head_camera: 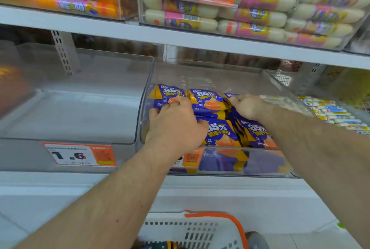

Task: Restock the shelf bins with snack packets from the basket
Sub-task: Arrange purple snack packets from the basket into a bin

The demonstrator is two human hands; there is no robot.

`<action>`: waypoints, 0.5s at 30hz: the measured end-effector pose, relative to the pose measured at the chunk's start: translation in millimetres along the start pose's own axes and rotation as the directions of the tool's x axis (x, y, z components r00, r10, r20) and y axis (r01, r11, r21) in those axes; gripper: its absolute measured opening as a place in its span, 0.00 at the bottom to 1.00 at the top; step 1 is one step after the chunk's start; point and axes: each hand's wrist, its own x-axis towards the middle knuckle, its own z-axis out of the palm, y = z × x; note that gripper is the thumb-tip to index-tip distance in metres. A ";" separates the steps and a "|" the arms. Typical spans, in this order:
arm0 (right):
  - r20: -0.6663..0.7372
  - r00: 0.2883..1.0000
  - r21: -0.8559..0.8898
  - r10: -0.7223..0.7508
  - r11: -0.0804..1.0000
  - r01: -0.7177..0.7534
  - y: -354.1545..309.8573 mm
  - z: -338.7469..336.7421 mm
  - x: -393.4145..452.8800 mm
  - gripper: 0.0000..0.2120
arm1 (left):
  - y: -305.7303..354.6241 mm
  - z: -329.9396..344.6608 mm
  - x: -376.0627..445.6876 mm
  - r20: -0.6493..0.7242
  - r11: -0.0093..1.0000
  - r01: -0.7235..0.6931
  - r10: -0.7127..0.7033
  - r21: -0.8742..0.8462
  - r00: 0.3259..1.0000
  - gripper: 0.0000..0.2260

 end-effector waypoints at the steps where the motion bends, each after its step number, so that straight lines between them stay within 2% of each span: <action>1: 0.021 1.000 -0.008 -0.013 1.000 0.013 2.9 0.4 0.1 0.25 | -0.1 0.2 0.3 0.000 1.000 -0.001 0.001 0.003 1.000 0.21; 4: 0.075 0.997 -0.025 -0.031 0.999 0.033 12.4 2.7 3.4 0.24 | 0.7 -0.5 0.0 -0.002 1.000 -0.009 0.009 0.010 1.000 0.20; 6: 0.049 0.998 0.006 -0.031 1.000 0.031 13.8 1.1 -0.3 0.25 | 2.4 -2.2 -0.6 -0.011 0.999 -0.039 0.038 -0.018 0.999 0.18; 8: 0.013 1.000 0.076 -0.021 0.997 0.020 9.0 -4.5 -11.7 0.26 | 2.4 -5.7 -2.2 -0.029 0.977 -0.106 0.103 -0.183 0.994 0.13; 10: -0.023 0.998 0.132 -0.054 0.990 0.056 -4.8 -13.4 -37.0 0.24 | 0.9 -11.5 -7.9 -0.072 0.904 -0.188 0.173 -0.385 0.982 0.08; 12: -0.151 0.982 0.145 -0.114 0.980 0.136 -24.4 -18.5 -74.0 0.20 | -1.9 -17.5 -19.1 -0.185 0.854 -0.297 0.238 -0.427 0.953 0.06; 13: -0.285 0.943 0.093 -0.172 0.974 0.206 -34.2 -16.6 -92.8 0.19 | -3.6 -19.6 -27.2 -0.241 0.844 -0.343 0.262 -0.412 0.934 0.07; 15: -0.603 0.731 -0.070 -0.319 0.934 0.350 -53.0 -7.8 -129.5 0.17 | -7.9 -23.2 -47.2 -0.322 0.828 -0.402 0.286 -0.392 0.903 0.07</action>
